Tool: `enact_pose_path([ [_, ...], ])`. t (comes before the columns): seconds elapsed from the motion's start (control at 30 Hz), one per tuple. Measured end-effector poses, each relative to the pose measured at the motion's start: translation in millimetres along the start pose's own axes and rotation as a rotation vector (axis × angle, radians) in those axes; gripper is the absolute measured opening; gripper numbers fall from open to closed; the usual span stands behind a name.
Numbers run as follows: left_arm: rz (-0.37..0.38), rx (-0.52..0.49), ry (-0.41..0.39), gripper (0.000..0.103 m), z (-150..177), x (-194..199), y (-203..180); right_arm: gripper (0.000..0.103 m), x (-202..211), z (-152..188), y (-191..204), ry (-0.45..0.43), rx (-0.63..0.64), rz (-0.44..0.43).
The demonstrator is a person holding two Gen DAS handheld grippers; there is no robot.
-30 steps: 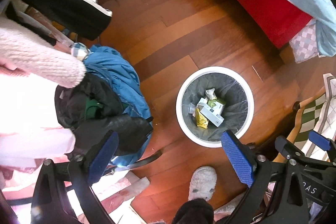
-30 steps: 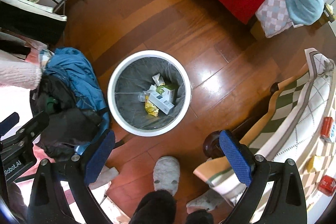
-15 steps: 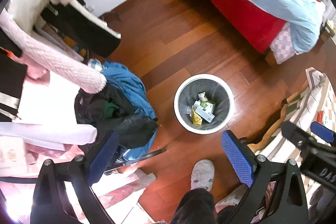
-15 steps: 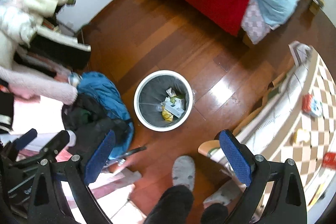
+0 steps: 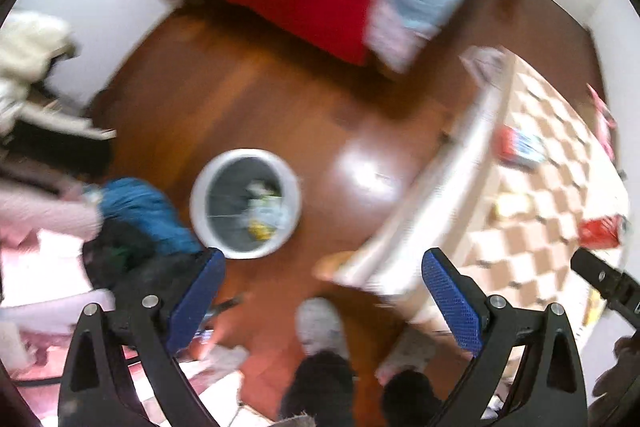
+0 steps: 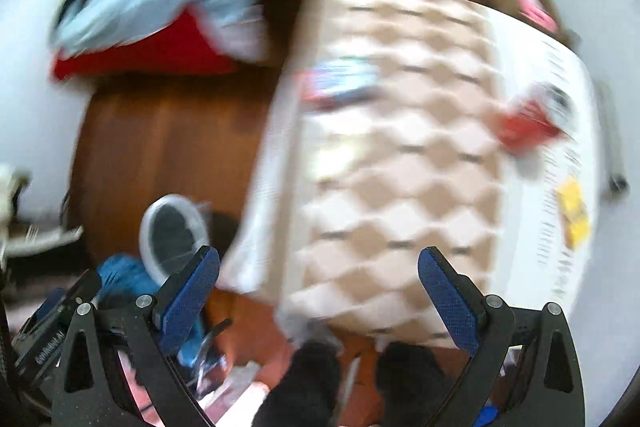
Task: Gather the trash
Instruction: 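Move both tools back toward the table, then grasp the lemon peel with the left tool while the right tool grasps the red soda can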
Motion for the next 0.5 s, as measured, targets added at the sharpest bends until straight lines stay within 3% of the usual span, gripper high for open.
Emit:
enact_pose_path([
  [0.13, 0.021, -0.159, 0.036, 0.1, -18, -36, -99, 0.101, 1, -24, -104, -0.008, -0.15, 0.051],
  [0.3, -0.032, -0.358, 0.098, 0.1, -34, -87, -186, 0.101, 7, -56, -189, -0.041, -0.245, 0.077],
  [0.5, -0.027, -0.401, 0.193, 0.099, -41, -139, -229, 0.101, -11, -101, -234, -0.026, -0.249, 0.068],
])
Point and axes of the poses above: each gripper's, at about its wrist camera, not at the fingertips, and x roughly against the way its jaws point, y to its left, z to its underside, the point moved 9 cm from there along -x, roughly the way its jaws point, and after that the axes turned 14 degrees about y, right-handed, at the moved point
